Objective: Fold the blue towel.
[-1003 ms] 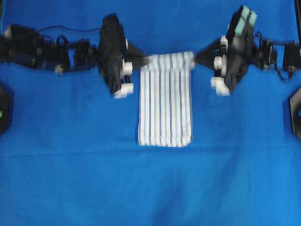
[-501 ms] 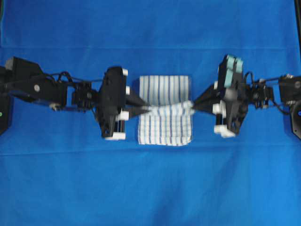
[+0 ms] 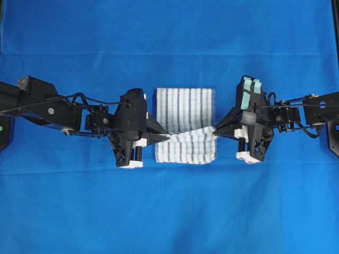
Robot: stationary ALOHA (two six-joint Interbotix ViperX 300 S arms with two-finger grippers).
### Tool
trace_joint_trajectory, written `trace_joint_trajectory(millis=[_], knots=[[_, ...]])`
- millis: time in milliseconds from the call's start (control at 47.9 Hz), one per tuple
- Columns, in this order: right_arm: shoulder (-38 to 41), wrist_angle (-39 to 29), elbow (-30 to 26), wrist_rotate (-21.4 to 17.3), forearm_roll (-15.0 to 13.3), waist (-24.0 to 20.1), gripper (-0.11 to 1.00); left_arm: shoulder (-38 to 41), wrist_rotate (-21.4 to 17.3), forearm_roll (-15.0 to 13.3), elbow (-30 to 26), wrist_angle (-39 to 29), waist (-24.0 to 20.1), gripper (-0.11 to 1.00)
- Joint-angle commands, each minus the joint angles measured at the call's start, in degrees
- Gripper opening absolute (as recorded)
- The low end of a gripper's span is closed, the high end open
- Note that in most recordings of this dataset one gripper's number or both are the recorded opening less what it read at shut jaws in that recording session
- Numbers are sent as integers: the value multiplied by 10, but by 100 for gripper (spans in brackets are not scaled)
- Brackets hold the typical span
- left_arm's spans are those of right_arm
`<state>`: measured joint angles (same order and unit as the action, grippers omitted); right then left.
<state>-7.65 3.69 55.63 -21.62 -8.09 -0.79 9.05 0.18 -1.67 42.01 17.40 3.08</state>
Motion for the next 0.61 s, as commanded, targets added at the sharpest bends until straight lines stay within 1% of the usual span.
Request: trace_joint_trajectory(millis=[0, 230, 272, 334, 376, 501, 543, 585], knots=[[4, -1, -5, -1, 2, 0, 8, -2, 1, -1, -4, 11, 5, 4], [28, -3, -22, -1, 2, 0, 8, 10, 0, -1, -2, 19, 5, 4], [32, -3, -25, -1, 2, 0, 8, 10, 0, -1, -2, 18, 5, 6], [38, -4, -30, -1, 2, 0, 8, 10, 0, -1, -1, 18, 5, 14], [40, -4, -34, -1, 3, 0, 8, 10, 0, 0, -1, 18, 5, 21], [45, -4, -44, -2, 2, -3, 10, 8, -1, 0, -3, 17, 4, 36], [44, -4, -47, -3, 3, -3, 15, 7, -2, -1, -3, 16, 4, 40], [40, -8, -51, -4, 4, -4, 27, 4, -2, -1, -3, 14, 4, 43]])
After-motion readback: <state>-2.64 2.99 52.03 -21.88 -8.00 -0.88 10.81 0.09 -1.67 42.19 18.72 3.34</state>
